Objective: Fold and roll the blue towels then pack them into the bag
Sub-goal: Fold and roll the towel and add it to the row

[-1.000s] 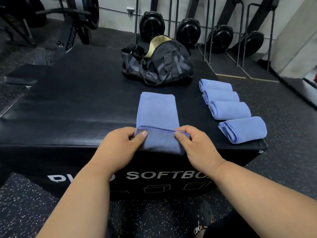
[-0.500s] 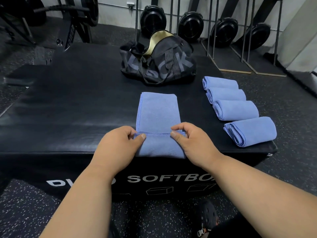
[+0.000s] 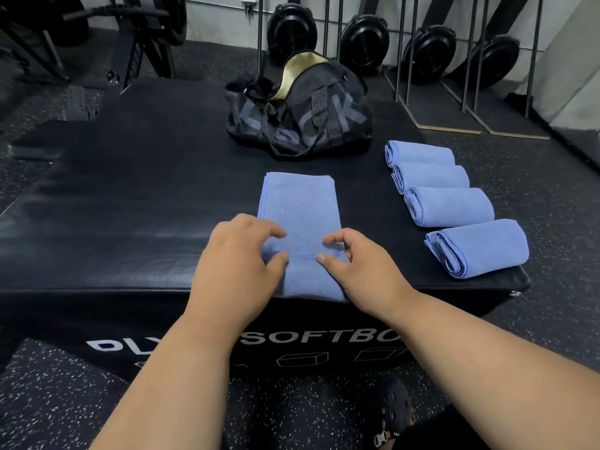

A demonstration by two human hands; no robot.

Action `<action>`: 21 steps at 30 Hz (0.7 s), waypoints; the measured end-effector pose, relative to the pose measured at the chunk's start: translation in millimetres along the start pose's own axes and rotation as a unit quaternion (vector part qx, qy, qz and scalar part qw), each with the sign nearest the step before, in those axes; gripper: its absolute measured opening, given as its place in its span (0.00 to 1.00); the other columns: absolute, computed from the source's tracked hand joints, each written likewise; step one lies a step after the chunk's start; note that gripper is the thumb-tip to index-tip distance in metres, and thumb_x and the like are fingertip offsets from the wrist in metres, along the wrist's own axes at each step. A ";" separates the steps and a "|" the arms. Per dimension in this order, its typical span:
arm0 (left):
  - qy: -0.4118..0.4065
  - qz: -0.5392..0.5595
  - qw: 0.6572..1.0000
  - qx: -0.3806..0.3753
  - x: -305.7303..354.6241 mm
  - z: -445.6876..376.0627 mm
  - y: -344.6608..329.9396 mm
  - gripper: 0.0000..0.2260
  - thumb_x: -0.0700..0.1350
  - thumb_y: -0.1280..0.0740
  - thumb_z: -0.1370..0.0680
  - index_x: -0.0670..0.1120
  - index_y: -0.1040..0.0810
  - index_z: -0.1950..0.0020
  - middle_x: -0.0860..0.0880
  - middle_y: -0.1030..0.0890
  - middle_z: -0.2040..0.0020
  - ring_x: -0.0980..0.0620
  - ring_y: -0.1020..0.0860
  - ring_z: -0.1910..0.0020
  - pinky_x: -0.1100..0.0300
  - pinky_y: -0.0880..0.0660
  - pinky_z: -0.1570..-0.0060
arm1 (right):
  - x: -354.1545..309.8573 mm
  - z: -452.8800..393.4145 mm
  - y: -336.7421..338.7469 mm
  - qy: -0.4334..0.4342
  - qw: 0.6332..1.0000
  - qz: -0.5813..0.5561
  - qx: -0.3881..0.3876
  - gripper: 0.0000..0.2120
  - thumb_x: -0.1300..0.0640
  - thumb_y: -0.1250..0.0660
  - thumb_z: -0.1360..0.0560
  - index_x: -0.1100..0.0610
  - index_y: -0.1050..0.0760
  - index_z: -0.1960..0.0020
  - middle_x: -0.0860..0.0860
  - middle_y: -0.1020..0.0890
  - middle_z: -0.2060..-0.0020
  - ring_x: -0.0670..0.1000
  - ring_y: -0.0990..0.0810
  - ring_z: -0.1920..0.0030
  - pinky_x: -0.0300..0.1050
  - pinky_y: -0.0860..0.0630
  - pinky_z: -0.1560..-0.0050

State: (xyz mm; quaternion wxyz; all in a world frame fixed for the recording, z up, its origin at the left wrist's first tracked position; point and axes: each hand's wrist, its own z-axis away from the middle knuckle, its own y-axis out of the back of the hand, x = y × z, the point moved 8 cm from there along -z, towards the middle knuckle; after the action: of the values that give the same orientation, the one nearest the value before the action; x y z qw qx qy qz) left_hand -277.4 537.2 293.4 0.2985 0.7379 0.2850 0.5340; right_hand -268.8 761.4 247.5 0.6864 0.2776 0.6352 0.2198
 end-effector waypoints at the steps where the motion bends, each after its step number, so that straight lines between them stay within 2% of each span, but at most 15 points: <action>1: -0.013 -0.004 1.000 -0.007 2.3 0.9 -4.9 0.08 0.52 0.26 0.22 0.59 0.17 0.43 0.61 0.22 0.44 0.57 0.28 0.41 0.62 0.31 0.46 | -0.9 0.1 0.2 0.004 1.000 0.007 0.003 0.12 0.43 0.28 0.21 0.43 0.23 0.38 0.35 0.28 0.64 0.35 0.27 0.63 0.29 0.34 0.60; 4: 0.015 0.005 0.999 -0.035 -13.1 3.6 -22.5 0.03 0.51 0.28 0.20 0.59 0.15 0.48 0.61 0.22 0.46 0.57 0.27 0.42 0.60 0.28 0.46 | -3.6 1.5 0.8 0.014 0.999 0.035 0.014 0.12 0.43 0.29 0.20 0.42 0.24 0.38 0.36 0.28 0.61 0.38 0.27 0.60 0.31 0.34 0.59; 7: 0.027 0.028 0.999 -0.007 -25.0 4.1 -19.3 0.05 0.47 0.28 0.20 0.58 0.16 0.50 0.62 0.22 0.47 0.55 0.26 0.43 0.58 0.26 0.45 | -5.0 2.0 1.0 0.018 0.998 0.051 0.021 0.13 0.42 0.30 0.19 0.42 0.26 0.37 0.36 0.27 0.57 0.40 0.25 0.54 0.31 0.33 0.56; 8: 0.012 0.017 1.000 0.016 -22.7 4.5 -14.3 0.05 0.46 0.27 0.21 0.57 0.15 0.49 0.61 0.21 0.47 0.55 0.26 0.44 0.58 0.26 0.46 | -4.7 1.8 1.0 0.018 0.998 0.057 0.024 0.14 0.42 0.30 0.19 0.43 0.26 0.36 0.36 0.26 0.55 0.41 0.24 0.52 0.32 0.33 0.55; 10: -0.042 -0.001 0.998 0.044 -7.0 7.8 -8.3 0.06 0.46 0.26 0.22 0.54 0.13 0.46 0.59 0.18 0.45 0.53 0.24 0.42 0.58 0.26 0.42 | -4.6 2.4 0.4 0.023 0.997 0.073 0.032 0.15 0.42 0.31 0.19 0.43 0.27 0.36 0.36 0.27 0.58 0.41 0.25 0.56 0.33 0.33 0.58; 12: -0.102 -0.021 0.994 0.023 10.2 14.0 -15.8 0.09 0.51 0.26 0.21 0.55 0.13 0.42 0.56 0.16 0.39 0.50 0.24 0.36 0.56 0.29 0.34 | -5.1 5.2 0.1 0.030 0.995 0.086 0.042 0.15 0.42 0.31 0.19 0.44 0.27 0.35 0.37 0.29 0.62 0.41 0.26 0.58 0.33 0.34 0.60; 14: -0.125 -0.067 0.989 -0.042 13.7 22.6 -37.3 0.13 0.57 0.32 0.18 0.58 0.15 0.36 0.55 0.19 0.31 0.47 0.27 0.28 0.49 0.32 0.27 | -6.0 8.3 0.5 0.036 0.994 0.096 0.047 0.16 0.41 0.31 0.19 0.44 0.27 0.34 0.35 0.28 0.60 0.44 0.25 0.53 0.39 0.32 0.56; 16: -0.102 -0.095 0.985 -0.100 2.0 28.4 -52.0 0.17 0.58 0.38 0.15 0.61 0.22 0.27 0.55 0.26 0.23 0.46 0.34 0.21 0.43 0.40 0.22 | -7.4 9.4 1.3 0.038 0.993 0.101 0.050 0.17 0.41 0.32 0.19 0.44 0.28 0.34 0.36 0.27 0.59 0.46 0.24 0.52 0.42 0.33 0.54; 19: -0.072 -0.107 0.982 -0.137 -16.7 29.9 -52.1 0.21 0.55 0.48 0.13 0.61 0.31 0.20 0.55 0.36 0.17 0.45 0.43 0.17 0.41 0.49 0.19 | -8.4 9.5 2.5 0.039 0.992 0.110 0.056 0.17 0.40 0.32 0.19 0.44 0.28 0.33 0.38 0.27 0.59 0.46 0.25 0.54 0.42 0.33 0.55; 21: -0.061 -0.106 0.981 -0.148 -21.9 28.8 -47.0 0.29 0.53 0.57 0.18 0.59 0.33 0.18 0.54 0.39 0.16 0.44 0.43 0.17 0.43 0.47 0.18 | -7.8 10.2 2.2 0.037 0.991 0.115 0.056 0.17 0.40 0.33 0.18 0.44 0.28 0.33 0.39 0.26 0.59 0.45 0.25 0.54 0.40 0.32 0.57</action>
State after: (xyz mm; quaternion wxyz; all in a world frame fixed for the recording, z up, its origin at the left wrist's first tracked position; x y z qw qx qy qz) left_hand -260.4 548.1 237.6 0.4760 0.6826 0.2606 0.4894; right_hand -259.3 756.9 255.2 0.6157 0.3785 0.6357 0.2712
